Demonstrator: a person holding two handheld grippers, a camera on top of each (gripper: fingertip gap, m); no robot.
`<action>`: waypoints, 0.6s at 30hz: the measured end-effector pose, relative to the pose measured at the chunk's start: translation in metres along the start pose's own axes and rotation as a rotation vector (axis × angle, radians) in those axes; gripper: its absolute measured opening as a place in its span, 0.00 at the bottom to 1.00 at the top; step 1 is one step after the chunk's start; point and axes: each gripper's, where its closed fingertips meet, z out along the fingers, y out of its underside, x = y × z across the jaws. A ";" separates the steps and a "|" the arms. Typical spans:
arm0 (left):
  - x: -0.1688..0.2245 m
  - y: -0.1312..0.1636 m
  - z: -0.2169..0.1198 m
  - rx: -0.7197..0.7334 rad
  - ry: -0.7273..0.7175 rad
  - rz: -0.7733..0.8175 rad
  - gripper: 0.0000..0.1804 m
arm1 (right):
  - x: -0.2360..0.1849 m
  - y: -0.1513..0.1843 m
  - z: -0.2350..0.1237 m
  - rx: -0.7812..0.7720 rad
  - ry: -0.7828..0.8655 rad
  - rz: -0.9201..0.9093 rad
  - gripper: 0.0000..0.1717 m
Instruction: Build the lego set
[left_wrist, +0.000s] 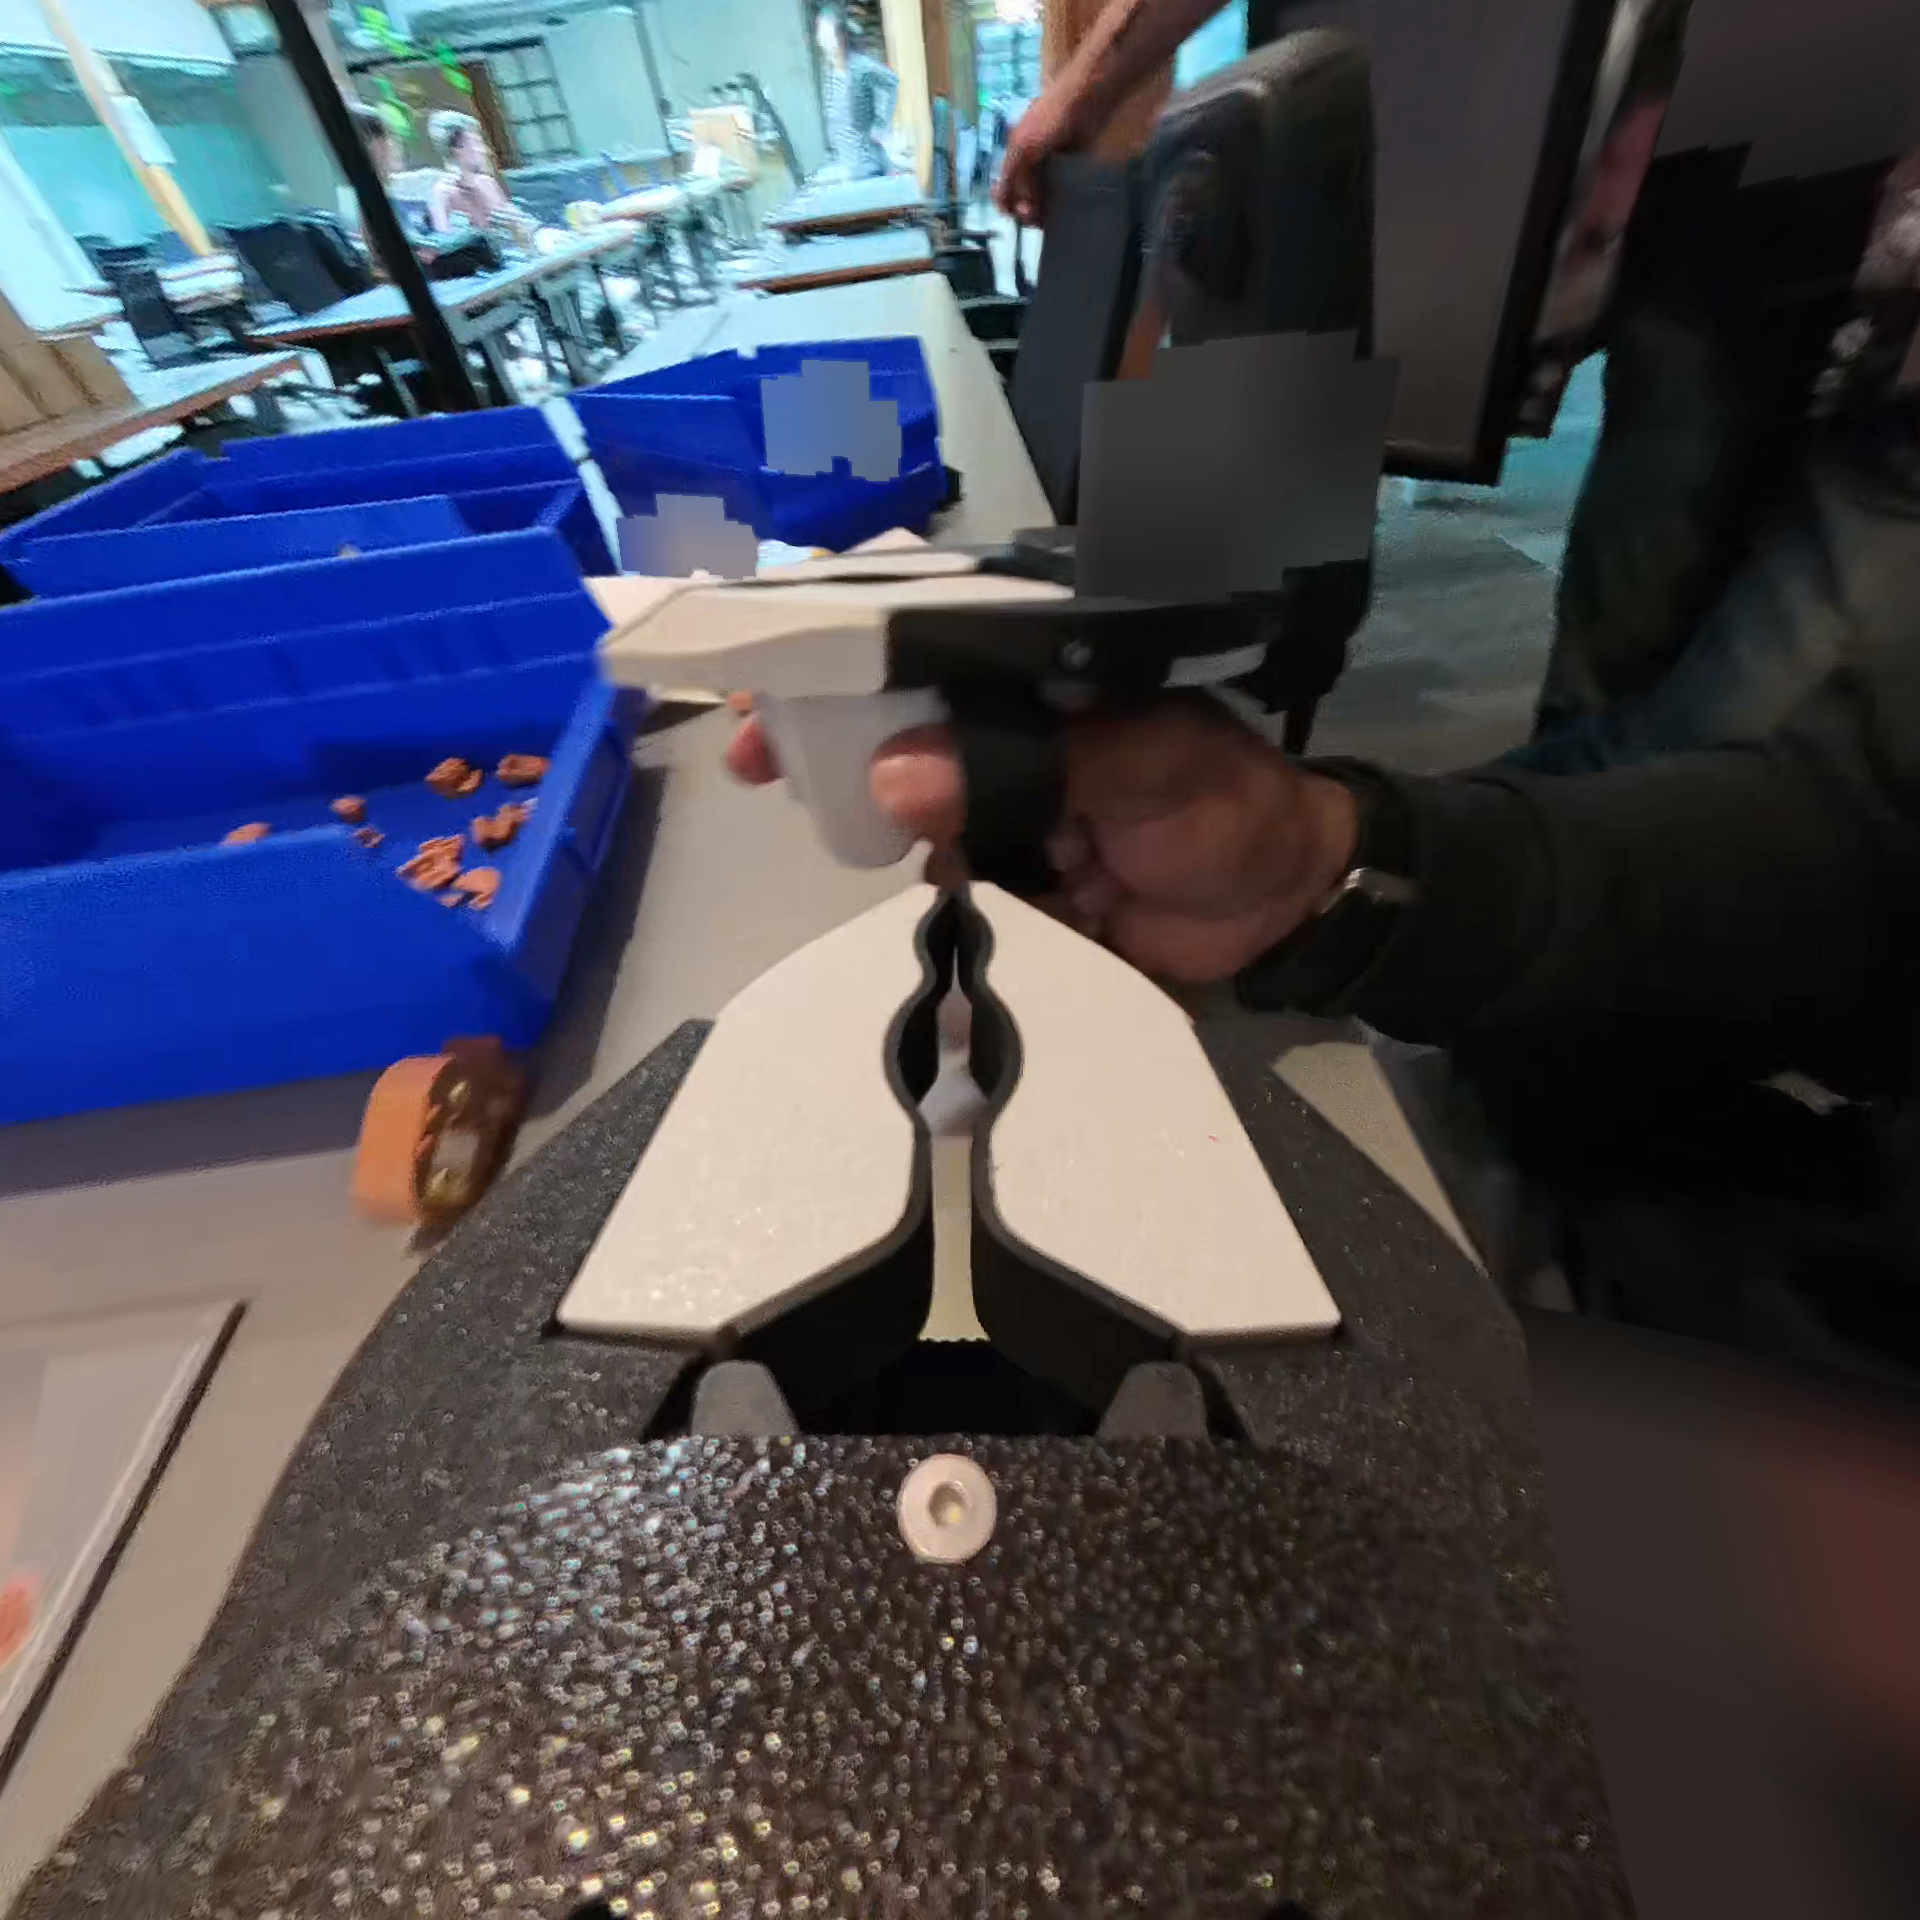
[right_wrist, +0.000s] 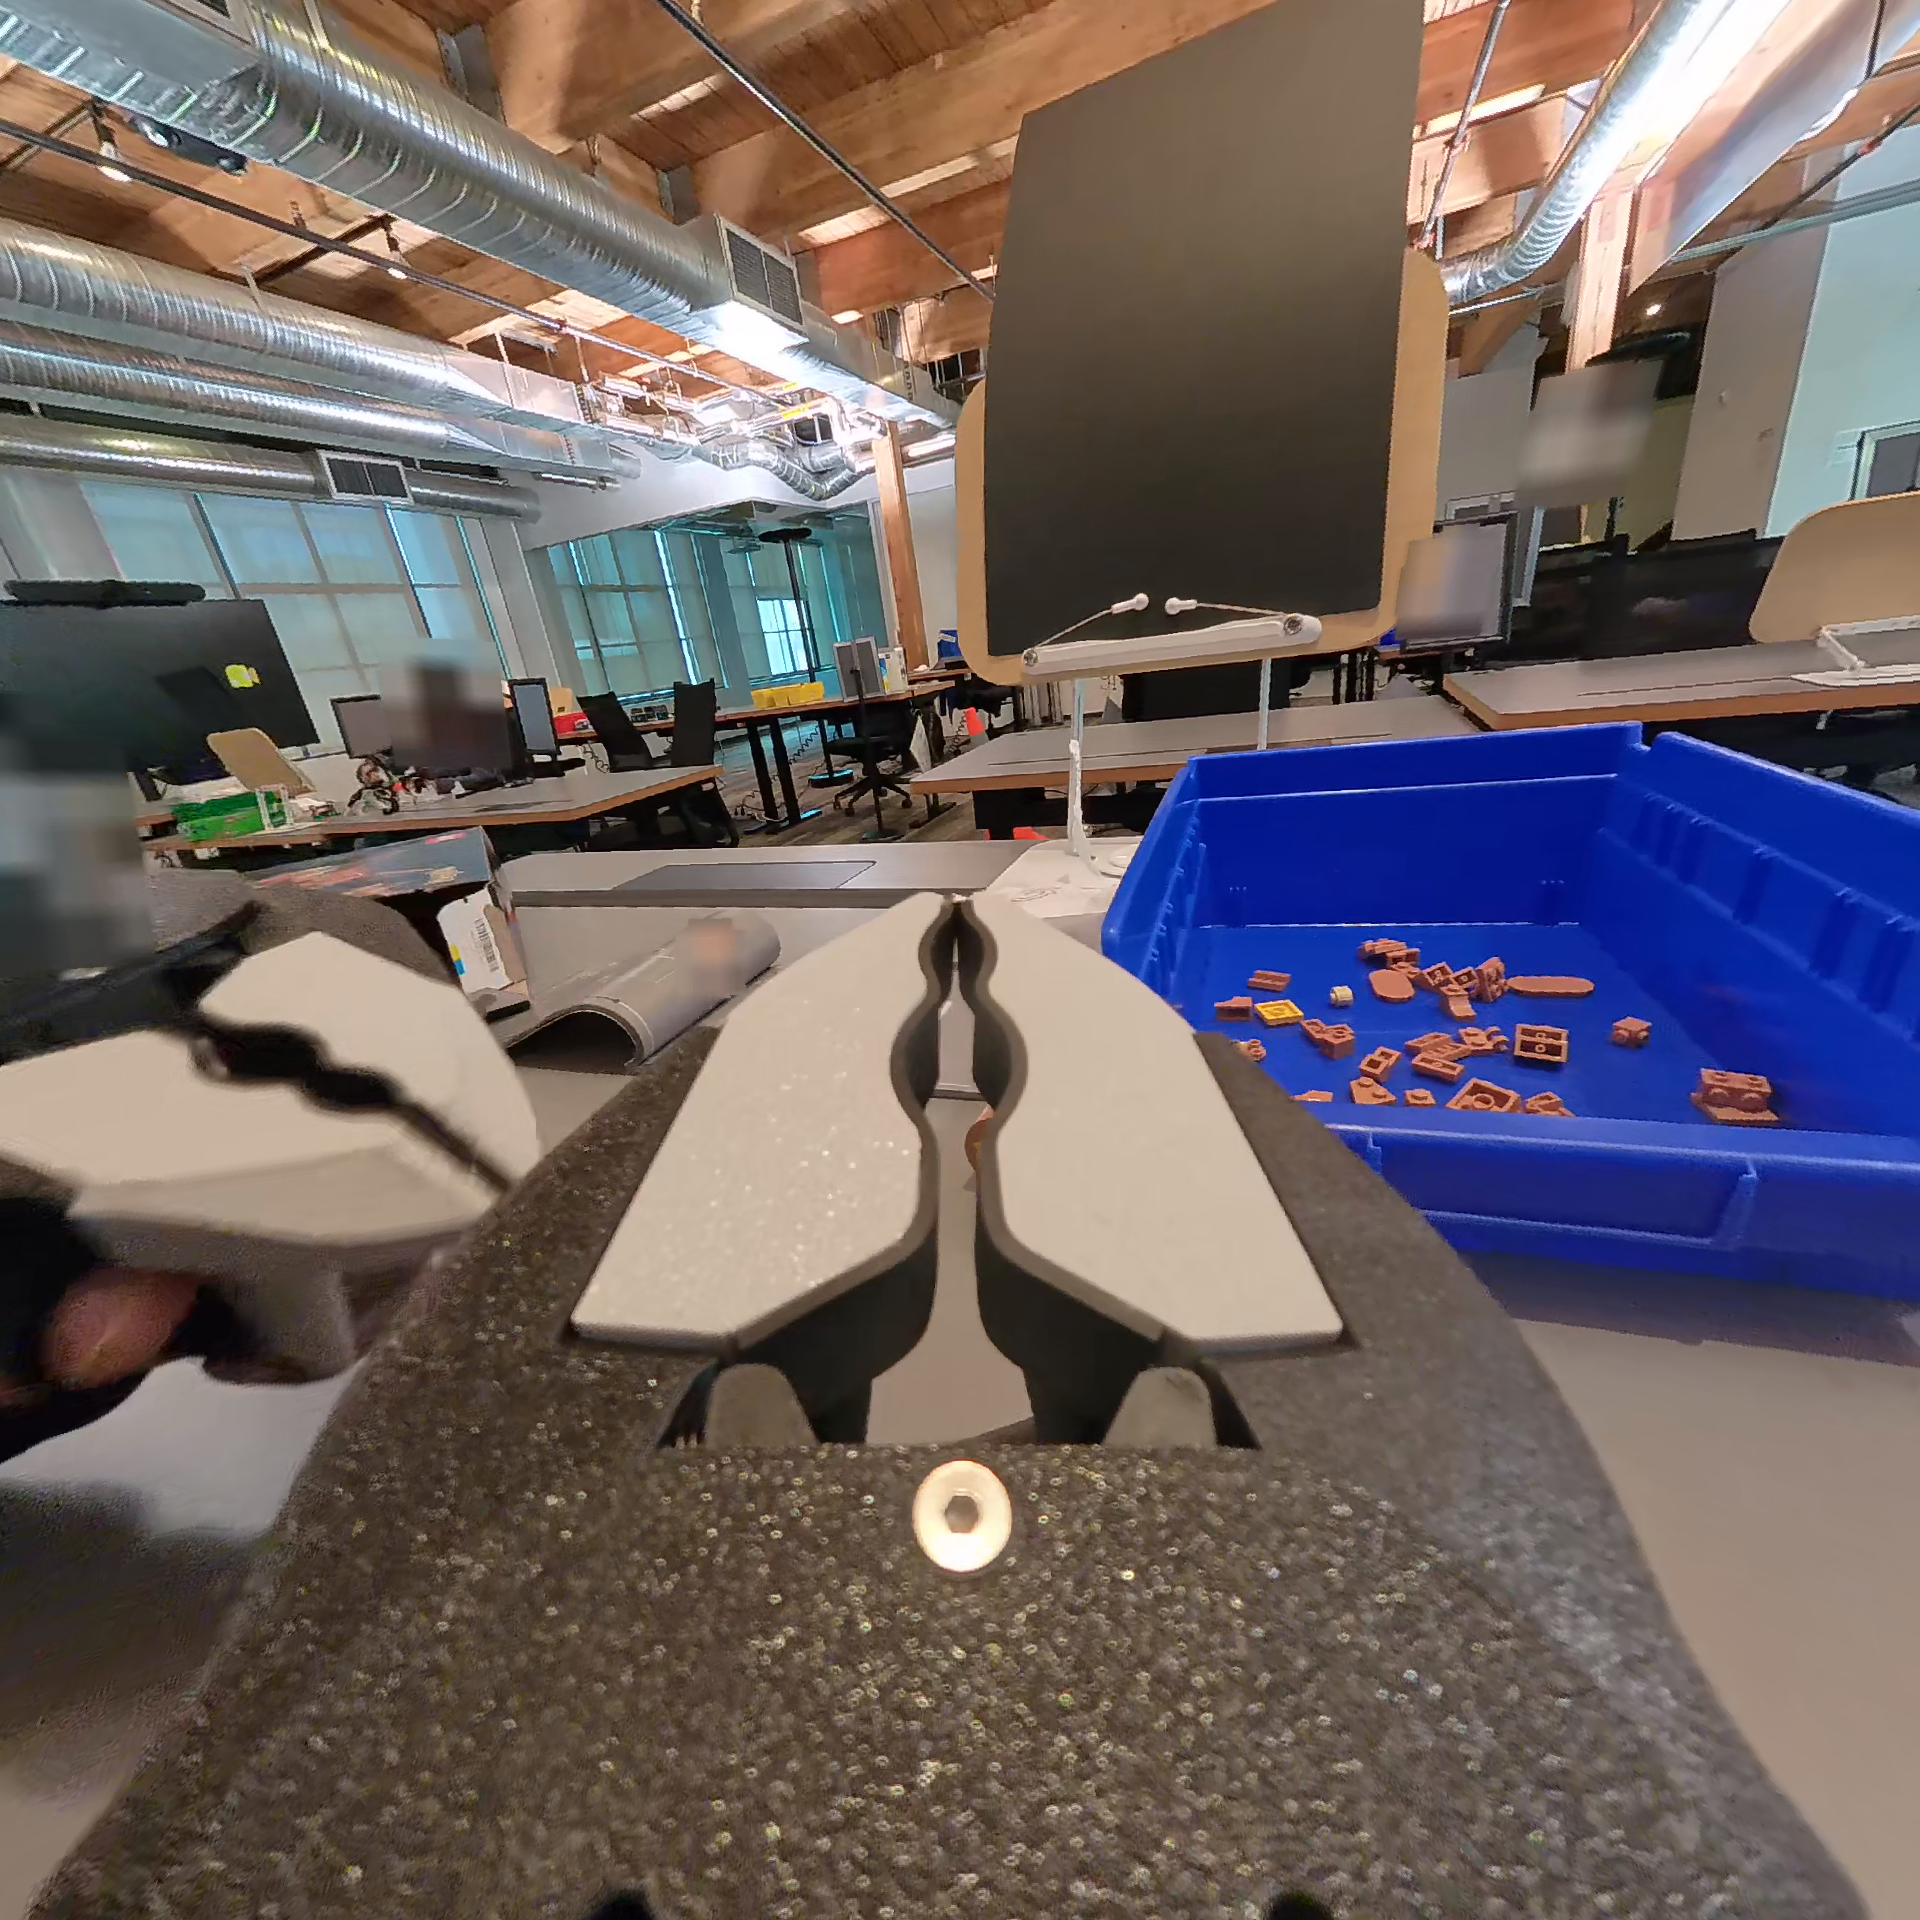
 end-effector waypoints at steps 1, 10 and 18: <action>-0.011 0.002 -0.009 0.023 -0.032 -0.025 0.00 | 0.000 0.000 0.000 0.000 -0.002 0.005 0.00; -0.097 0.016 -0.077 0.199 -0.347 -0.206 0.00 | -0.003 -0.007 -0.002 0.043 -0.070 0.099 0.00; -0.096 0.010 -0.079 0.226 -0.378 -0.184 0.00 | 0.000 -0.013 -0.006 0.092 -0.153 0.280 0.00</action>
